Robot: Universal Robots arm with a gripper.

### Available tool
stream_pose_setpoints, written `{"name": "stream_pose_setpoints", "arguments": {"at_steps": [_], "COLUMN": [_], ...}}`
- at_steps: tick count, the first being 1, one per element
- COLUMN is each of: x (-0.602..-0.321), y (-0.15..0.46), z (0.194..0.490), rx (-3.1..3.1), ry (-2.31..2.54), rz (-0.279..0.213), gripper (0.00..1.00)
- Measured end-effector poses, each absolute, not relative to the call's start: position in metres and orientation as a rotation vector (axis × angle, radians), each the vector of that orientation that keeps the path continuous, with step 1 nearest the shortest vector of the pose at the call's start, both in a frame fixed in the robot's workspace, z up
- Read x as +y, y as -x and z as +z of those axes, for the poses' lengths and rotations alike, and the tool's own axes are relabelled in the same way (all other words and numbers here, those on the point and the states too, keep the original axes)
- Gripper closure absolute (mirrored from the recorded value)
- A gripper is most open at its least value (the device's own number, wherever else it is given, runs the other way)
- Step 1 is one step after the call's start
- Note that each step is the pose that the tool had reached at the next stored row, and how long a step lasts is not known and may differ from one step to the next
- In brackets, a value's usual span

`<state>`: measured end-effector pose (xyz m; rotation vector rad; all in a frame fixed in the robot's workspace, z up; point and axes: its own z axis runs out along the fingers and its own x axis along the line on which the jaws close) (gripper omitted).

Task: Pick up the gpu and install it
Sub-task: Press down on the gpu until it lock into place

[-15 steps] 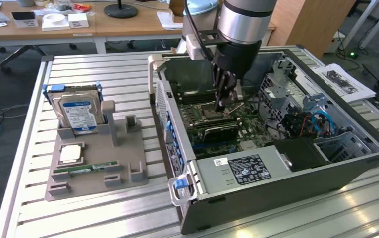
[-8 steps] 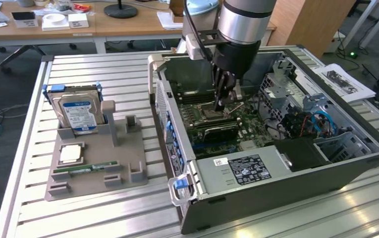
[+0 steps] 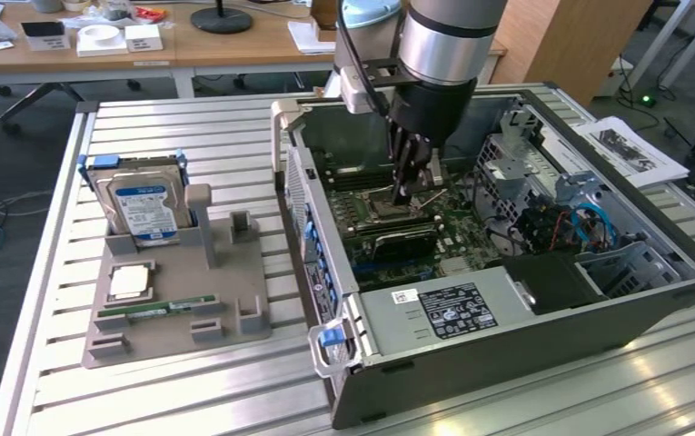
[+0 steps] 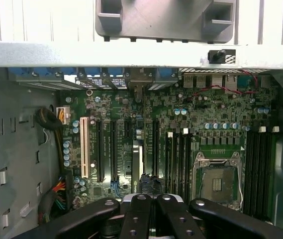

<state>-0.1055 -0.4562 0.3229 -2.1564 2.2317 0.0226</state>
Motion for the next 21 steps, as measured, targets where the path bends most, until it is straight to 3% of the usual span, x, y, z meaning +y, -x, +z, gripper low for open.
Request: {"name": "stream_pose_setpoints", "arguments": {"at_steps": [21], "x": [-0.4562], "y": [0.1055], "z": [0.315], "rx": [2.232], "ry": [2.156], "rz": [0.023], "gripper": [0.89]}}
